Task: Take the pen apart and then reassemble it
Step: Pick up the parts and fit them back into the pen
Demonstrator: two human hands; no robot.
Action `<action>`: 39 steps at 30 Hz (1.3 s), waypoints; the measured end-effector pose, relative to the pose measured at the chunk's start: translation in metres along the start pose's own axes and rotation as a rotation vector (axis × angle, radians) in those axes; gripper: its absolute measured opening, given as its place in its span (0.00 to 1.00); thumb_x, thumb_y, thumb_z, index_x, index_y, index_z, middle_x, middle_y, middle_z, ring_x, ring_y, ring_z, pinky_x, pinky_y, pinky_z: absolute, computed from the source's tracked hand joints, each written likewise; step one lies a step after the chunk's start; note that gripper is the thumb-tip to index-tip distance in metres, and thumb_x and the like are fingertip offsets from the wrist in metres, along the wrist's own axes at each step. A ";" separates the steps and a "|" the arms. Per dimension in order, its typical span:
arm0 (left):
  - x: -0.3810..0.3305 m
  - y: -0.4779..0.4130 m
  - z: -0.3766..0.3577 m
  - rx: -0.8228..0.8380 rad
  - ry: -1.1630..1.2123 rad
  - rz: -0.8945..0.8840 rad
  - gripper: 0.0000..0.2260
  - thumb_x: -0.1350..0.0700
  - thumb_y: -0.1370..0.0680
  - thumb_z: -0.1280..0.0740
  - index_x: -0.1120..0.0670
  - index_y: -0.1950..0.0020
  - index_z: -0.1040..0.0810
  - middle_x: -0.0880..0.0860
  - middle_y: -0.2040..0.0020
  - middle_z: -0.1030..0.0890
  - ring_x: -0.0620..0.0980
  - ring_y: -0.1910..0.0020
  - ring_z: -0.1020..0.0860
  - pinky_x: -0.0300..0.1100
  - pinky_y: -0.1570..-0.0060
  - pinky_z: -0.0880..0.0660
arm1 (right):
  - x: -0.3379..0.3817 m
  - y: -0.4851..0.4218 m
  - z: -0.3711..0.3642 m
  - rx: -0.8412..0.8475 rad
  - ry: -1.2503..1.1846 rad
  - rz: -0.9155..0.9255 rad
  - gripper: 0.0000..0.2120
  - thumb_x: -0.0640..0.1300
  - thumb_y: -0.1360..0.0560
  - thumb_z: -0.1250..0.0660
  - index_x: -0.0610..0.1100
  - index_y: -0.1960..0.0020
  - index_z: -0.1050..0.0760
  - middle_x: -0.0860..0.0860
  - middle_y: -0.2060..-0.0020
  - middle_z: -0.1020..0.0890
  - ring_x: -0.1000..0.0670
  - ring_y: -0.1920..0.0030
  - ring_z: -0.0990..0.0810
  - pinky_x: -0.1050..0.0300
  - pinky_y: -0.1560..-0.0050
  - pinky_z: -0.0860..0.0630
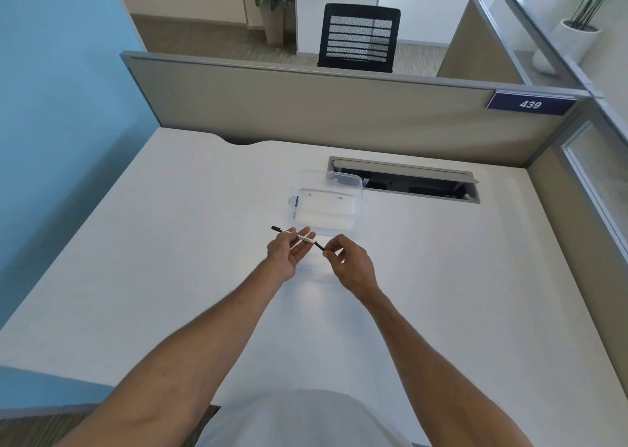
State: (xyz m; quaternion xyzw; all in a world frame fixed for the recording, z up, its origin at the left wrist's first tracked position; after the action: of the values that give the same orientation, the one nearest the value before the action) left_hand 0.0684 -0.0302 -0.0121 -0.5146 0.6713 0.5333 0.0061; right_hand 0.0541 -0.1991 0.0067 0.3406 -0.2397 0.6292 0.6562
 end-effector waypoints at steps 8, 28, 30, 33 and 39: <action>0.004 -0.001 0.006 -0.028 -0.024 -0.015 0.18 0.65 0.11 0.42 0.63 0.20 0.30 0.66 0.26 0.19 0.63 0.37 0.17 0.55 0.29 0.19 | -0.007 0.004 -0.002 0.001 0.011 -0.033 0.03 0.48 0.16 0.30 0.49 0.45 0.20 0.58 0.47 0.13 0.47 0.54 0.15 0.47 0.46 0.18; 0.004 0.002 0.006 -0.042 -0.056 -0.002 0.10 0.65 0.12 0.38 0.57 0.31 0.26 0.64 0.29 0.15 0.65 0.28 0.16 0.57 0.28 0.19 | 0.004 -0.001 0.013 -0.067 0.218 0.160 0.02 0.46 0.17 0.29 0.49 0.45 0.20 0.58 0.47 0.15 0.54 0.58 0.23 0.50 0.53 0.18; 0.004 0.002 0.008 -0.044 -0.054 0.001 0.09 0.66 0.12 0.37 0.57 0.33 0.26 0.64 0.30 0.15 0.65 0.28 0.16 0.55 0.30 0.19 | 0.004 0.000 0.012 -0.067 0.211 0.158 0.02 0.47 0.18 0.29 0.50 0.46 0.20 0.58 0.47 0.16 0.53 0.59 0.22 0.50 0.54 0.18; 0.006 0.002 0.008 -0.037 -0.054 0.006 0.09 0.66 0.13 0.36 0.56 0.35 0.27 0.64 0.30 0.15 0.65 0.28 0.17 0.55 0.25 0.21 | 0.005 0.000 0.010 -0.071 0.187 0.144 0.03 0.47 0.18 0.27 0.51 0.46 0.20 0.58 0.47 0.16 0.49 0.58 0.19 0.50 0.54 0.19; 0.008 0.000 0.008 -0.033 -0.061 0.001 0.09 0.66 0.13 0.36 0.57 0.34 0.27 0.64 0.29 0.15 0.65 0.27 0.17 0.56 0.24 0.21 | 0.004 0.000 0.007 -0.051 0.162 0.123 0.08 0.46 0.19 0.25 0.51 0.42 0.21 0.59 0.44 0.15 0.48 0.56 0.17 0.51 0.52 0.19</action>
State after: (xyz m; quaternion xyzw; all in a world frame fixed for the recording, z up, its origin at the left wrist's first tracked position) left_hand 0.0598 -0.0297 -0.0199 -0.4976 0.6622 0.5600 0.0178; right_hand 0.0554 -0.2016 0.0145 0.2561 -0.2222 0.6877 0.6420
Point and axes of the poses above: each hand's wrist, its own y-axis away from the middle knuckle, its own z-axis out of the back of the hand, x = y × z, the point moved 6 cm from there along -y, towards the middle knuckle
